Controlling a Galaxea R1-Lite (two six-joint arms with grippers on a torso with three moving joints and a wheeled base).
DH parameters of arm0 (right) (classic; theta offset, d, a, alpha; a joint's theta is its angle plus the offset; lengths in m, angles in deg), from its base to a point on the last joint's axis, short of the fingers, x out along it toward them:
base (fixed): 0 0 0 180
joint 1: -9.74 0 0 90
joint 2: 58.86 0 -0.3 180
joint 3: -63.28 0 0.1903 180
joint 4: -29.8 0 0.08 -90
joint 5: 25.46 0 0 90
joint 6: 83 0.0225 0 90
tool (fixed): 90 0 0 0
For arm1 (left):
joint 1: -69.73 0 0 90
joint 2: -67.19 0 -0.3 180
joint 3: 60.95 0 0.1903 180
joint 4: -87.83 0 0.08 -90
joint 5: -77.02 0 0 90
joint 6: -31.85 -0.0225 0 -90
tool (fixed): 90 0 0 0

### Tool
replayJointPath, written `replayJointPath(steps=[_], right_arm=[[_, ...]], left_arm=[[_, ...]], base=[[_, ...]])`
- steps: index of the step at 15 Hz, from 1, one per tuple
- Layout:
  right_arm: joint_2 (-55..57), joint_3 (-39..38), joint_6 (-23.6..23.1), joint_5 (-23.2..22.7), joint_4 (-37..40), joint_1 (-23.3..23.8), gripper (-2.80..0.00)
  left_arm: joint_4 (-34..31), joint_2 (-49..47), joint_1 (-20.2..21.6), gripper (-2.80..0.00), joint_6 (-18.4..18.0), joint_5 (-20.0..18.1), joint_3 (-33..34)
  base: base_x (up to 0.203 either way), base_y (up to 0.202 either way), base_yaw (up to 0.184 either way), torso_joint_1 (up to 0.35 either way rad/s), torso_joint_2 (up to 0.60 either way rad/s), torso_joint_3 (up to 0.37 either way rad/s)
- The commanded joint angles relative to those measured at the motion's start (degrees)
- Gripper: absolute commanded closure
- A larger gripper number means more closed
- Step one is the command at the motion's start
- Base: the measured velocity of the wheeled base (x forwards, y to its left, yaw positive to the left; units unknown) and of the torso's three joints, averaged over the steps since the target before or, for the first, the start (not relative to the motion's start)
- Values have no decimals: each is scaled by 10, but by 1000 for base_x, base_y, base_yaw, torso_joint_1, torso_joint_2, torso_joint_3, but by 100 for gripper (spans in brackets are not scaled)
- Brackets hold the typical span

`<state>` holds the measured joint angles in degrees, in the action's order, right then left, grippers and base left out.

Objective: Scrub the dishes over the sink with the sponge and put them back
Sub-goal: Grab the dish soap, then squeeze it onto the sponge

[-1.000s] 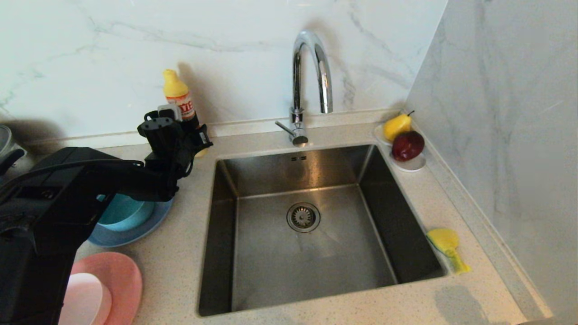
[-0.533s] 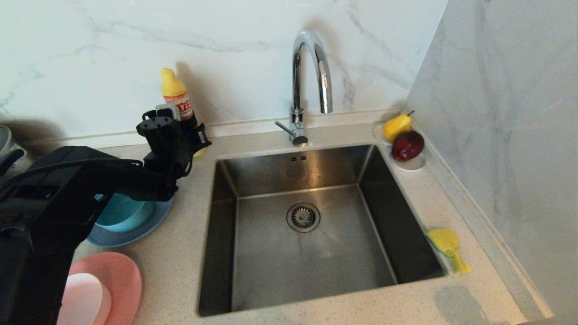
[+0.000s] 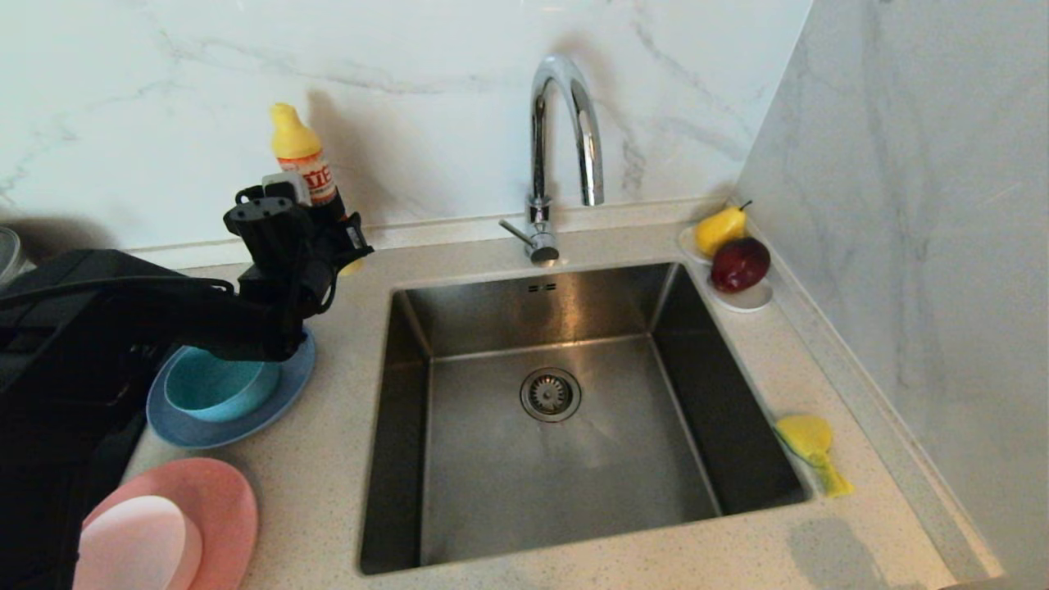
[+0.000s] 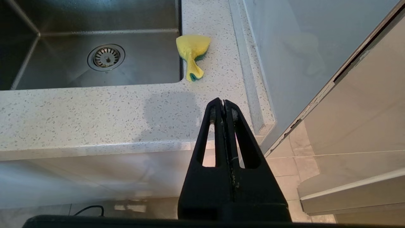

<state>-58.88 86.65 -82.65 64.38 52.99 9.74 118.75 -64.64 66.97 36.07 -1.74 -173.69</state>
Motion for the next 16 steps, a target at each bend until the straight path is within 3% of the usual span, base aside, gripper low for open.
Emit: replayJointPath(steps=[1, 4, 9, 13, 16], right_arm=[[0, 0, 0, 0, -1, 0, 0], [0, 0, 0, 0, -1, 0, 0], [0, 0, 0, 0, 0, 0, 0], [0, 0, 0, 0, 0, 0, 0], [0, 0, 0, 0, 0, 0, 0]], left_arm=[[0, 48, 0, 0, 1, 2, 12], [-16, 140, -1, 0, 1, 11, 53], [-106, 339, -18, 0, -10, 13, 161], [-222, 501, -46, 0, -53, 8, 212], [-356, 600, -94, 0, -106, -20, 231]], base=[[0, 0, 0, 0, 0, 0], [0, 0, 0, 0, 0, 0], [0, 0, 0, 0, 0, 0], [0, 0, 0, 0, 0, 0], [0, 0, 0, 0, 0, 0]])
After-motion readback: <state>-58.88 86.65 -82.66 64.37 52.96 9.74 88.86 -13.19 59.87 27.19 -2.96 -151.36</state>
